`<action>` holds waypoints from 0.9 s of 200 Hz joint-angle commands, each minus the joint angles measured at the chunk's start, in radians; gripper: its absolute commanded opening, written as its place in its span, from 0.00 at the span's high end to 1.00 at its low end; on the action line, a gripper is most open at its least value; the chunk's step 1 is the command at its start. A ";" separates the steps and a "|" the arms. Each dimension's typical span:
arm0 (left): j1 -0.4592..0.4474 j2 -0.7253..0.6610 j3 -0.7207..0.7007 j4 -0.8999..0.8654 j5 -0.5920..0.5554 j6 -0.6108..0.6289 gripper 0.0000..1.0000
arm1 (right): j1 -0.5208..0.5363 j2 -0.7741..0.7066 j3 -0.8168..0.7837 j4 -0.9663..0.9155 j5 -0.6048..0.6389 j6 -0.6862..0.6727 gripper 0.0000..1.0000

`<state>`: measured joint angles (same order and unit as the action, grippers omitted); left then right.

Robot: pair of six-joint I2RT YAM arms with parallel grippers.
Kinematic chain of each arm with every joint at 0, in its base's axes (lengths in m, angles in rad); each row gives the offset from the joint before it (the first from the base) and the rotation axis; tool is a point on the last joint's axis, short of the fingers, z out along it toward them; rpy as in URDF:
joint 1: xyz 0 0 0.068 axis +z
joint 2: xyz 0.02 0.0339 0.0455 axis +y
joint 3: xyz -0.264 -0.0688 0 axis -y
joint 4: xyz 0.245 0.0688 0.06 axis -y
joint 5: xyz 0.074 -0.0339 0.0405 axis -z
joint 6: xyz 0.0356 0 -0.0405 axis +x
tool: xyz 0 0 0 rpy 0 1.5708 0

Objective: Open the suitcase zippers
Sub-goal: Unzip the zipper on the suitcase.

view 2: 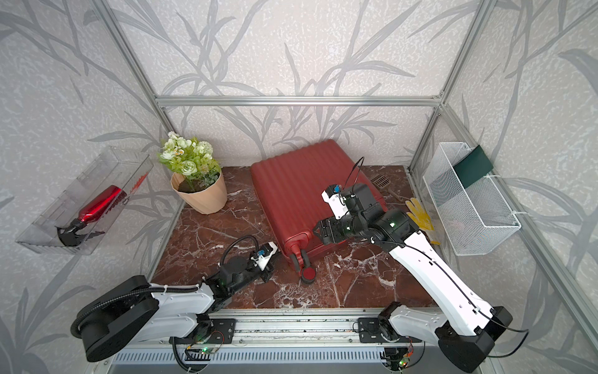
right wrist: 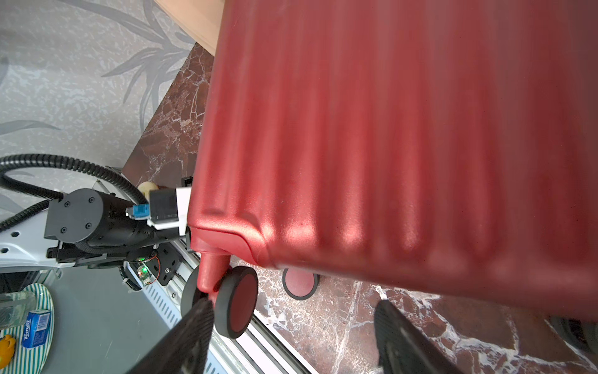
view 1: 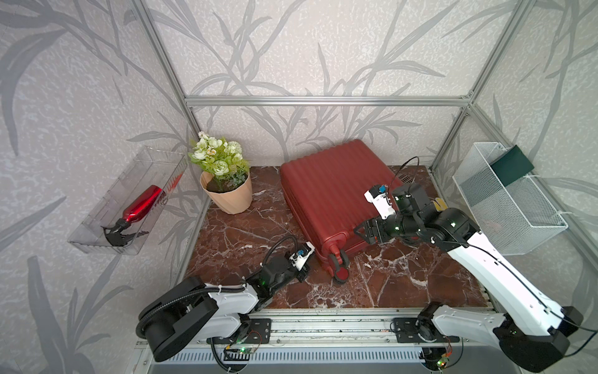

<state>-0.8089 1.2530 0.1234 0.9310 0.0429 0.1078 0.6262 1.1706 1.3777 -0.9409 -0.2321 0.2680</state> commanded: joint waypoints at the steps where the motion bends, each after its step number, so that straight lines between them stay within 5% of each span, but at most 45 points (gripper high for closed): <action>1: -0.006 -0.018 0.048 0.120 0.004 0.004 1.00 | -0.002 -0.005 0.010 -0.034 0.024 -0.024 0.21; 45: -0.007 -0.262 0.059 -0.101 -0.034 -0.019 1.00 | 0.177 -0.003 0.006 -0.148 0.173 -0.035 0.21; 82: -0.030 -0.425 0.050 -0.257 -0.078 -0.036 1.00 | 0.230 0.026 -0.057 -0.118 0.049 0.028 0.20; 123: -0.064 -0.468 0.028 -0.297 -0.117 -0.042 1.00 | 0.253 0.102 -0.058 0.012 -0.136 0.133 0.13; 180: -0.078 -0.392 0.028 -0.269 -0.083 -0.072 1.00 | 0.269 0.197 -0.034 0.075 -0.128 0.198 0.13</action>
<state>-0.8753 0.8623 0.1249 0.5983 -0.0437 0.0612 0.8867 1.3567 1.3231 -0.9066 -0.3531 0.4168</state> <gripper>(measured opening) 0.048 0.872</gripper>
